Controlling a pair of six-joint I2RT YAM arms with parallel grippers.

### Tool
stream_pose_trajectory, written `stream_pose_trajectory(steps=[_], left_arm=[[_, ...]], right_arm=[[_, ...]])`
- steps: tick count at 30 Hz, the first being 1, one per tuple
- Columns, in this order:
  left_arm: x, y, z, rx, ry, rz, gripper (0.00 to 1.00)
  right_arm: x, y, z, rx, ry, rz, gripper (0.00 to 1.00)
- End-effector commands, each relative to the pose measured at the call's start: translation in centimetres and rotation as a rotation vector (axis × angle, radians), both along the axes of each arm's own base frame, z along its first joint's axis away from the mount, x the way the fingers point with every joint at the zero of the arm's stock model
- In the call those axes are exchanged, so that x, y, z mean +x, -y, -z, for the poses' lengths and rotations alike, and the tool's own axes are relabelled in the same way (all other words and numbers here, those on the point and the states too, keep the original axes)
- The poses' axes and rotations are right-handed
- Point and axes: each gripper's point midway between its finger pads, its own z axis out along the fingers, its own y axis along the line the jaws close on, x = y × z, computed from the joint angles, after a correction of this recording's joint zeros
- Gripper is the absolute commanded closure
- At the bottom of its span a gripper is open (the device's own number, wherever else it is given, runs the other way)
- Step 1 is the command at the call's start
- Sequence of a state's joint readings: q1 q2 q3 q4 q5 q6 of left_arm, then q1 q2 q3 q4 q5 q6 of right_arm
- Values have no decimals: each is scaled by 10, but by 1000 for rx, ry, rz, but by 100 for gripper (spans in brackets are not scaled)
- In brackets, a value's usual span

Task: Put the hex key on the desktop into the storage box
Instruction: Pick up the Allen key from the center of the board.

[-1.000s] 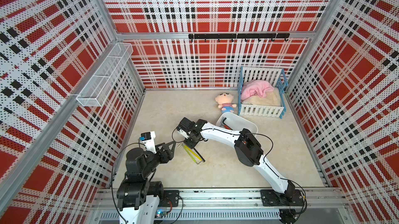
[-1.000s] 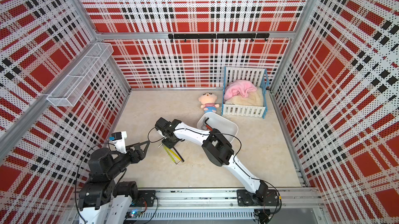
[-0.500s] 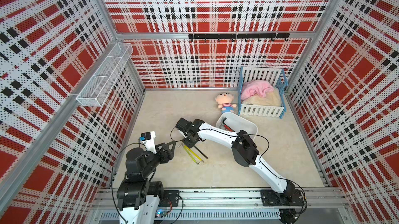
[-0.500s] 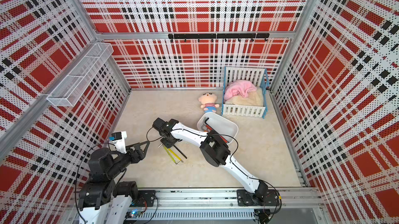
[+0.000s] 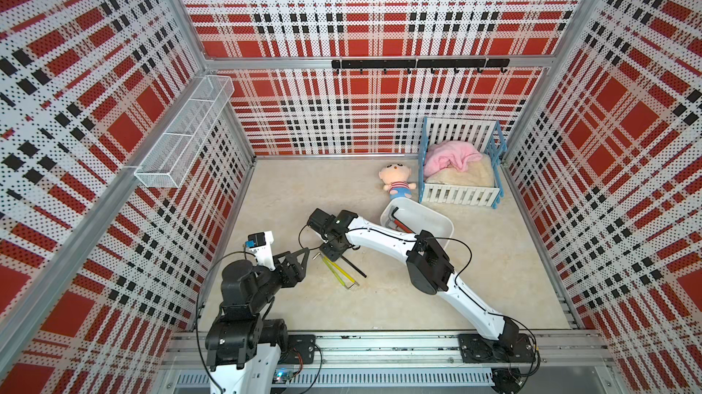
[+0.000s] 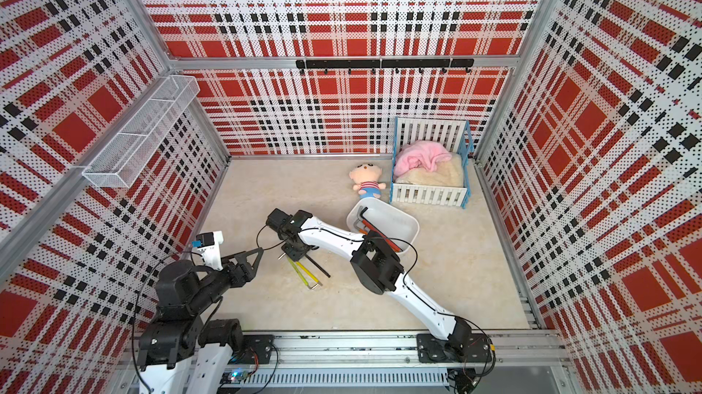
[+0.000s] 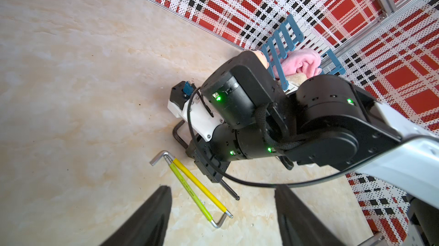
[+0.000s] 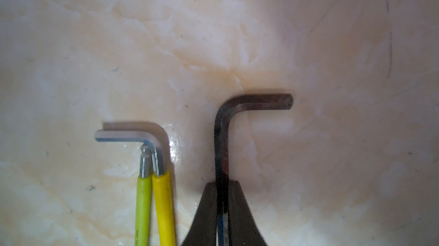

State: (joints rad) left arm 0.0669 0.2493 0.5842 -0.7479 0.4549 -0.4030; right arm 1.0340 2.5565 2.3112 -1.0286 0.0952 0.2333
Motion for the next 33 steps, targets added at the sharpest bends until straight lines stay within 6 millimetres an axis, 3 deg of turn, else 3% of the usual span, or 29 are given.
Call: stream_pose_trajectory(steps=[1, 5, 14, 33], left_arm=[[4, -3, -2, 7, 14, -15, 26], [4, -4, -1, 7, 14, -17, 26], [4, -3, -1, 6, 15, -15, 26], [4, -3, -1, 6, 16, -13, 26]], right_arm=[[0, 11, 23, -72, -8, 9, 100], [2, 1, -3, 0, 8, 1, 100], [7, -3, -32, 48, 43, -12, 100], [22, 22, -106, 112, 94, 50, 100]])
